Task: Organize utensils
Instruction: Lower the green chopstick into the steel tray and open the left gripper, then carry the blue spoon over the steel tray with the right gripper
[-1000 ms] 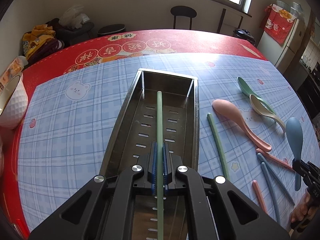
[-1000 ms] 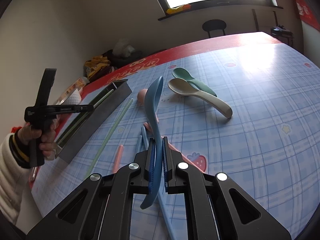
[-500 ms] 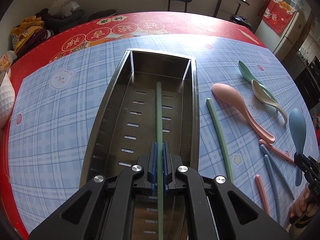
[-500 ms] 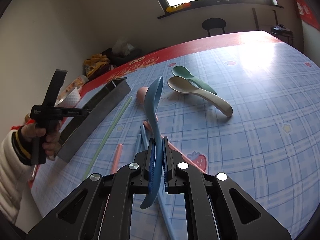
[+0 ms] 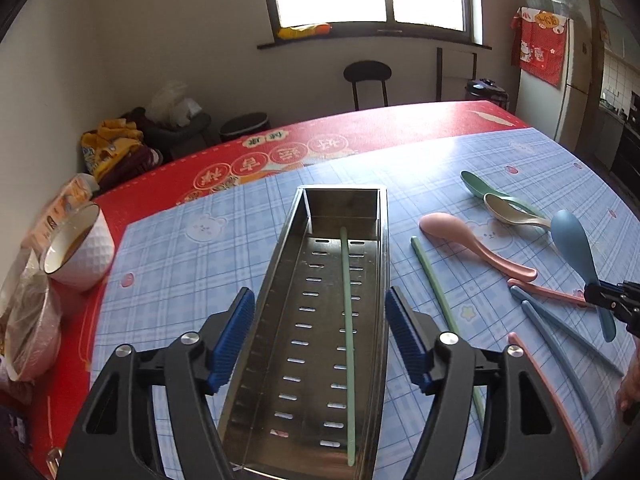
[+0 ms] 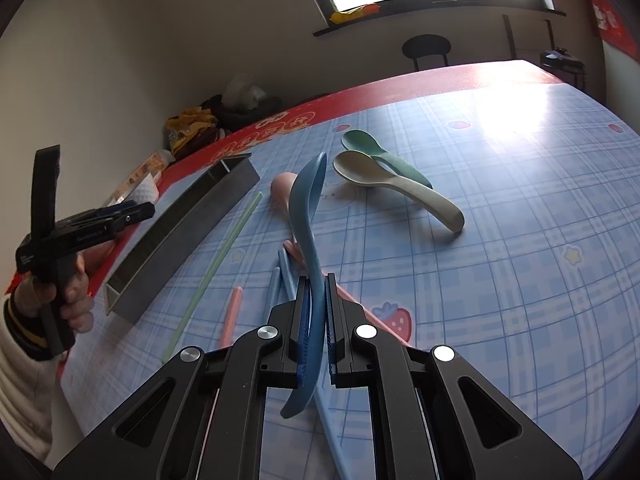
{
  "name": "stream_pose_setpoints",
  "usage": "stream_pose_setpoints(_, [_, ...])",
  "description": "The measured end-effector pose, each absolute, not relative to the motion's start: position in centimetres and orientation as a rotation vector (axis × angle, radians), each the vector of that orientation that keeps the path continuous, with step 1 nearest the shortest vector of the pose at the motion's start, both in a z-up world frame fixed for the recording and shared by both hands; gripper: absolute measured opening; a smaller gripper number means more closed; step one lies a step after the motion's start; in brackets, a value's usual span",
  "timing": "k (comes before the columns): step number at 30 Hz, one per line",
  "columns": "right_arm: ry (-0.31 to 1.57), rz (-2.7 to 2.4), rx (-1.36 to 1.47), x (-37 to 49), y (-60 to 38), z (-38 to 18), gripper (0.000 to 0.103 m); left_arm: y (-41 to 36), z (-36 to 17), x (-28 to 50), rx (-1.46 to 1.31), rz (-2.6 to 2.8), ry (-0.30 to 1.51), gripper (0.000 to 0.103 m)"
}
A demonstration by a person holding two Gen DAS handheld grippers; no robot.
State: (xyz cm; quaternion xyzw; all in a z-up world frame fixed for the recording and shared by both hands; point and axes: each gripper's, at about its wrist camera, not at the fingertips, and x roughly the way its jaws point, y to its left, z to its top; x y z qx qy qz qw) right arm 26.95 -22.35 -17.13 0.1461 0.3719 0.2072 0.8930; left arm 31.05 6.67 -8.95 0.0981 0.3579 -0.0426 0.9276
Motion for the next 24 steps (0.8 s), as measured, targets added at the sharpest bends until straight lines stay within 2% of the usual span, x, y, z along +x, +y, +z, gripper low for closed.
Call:
stream_pose_setpoints(3, [0.778,0.422,0.300,27.0,-22.3,-17.1,0.007,7.4,-8.6,28.8,0.202,-0.028,0.664,0.093])
stream_pose_setpoints(6, [0.787,0.409,0.289,27.1,-22.0,-17.1,0.007,8.4,-8.8,27.2,0.186,-0.016,0.630,0.097])
stream_pose_setpoints(18, [0.823,0.312,0.251,27.7,-21.6,-17.1,0.007,12.2,-10.5,24.4,0.189,0.003,0.507,0.097])
stream_pose_setpoints(24, [0.865,0.304,0.233,29.1,-20.1,-15.2,0.007,14.8,-10.8,23.9,0.126,0.001,0.479,0.097])
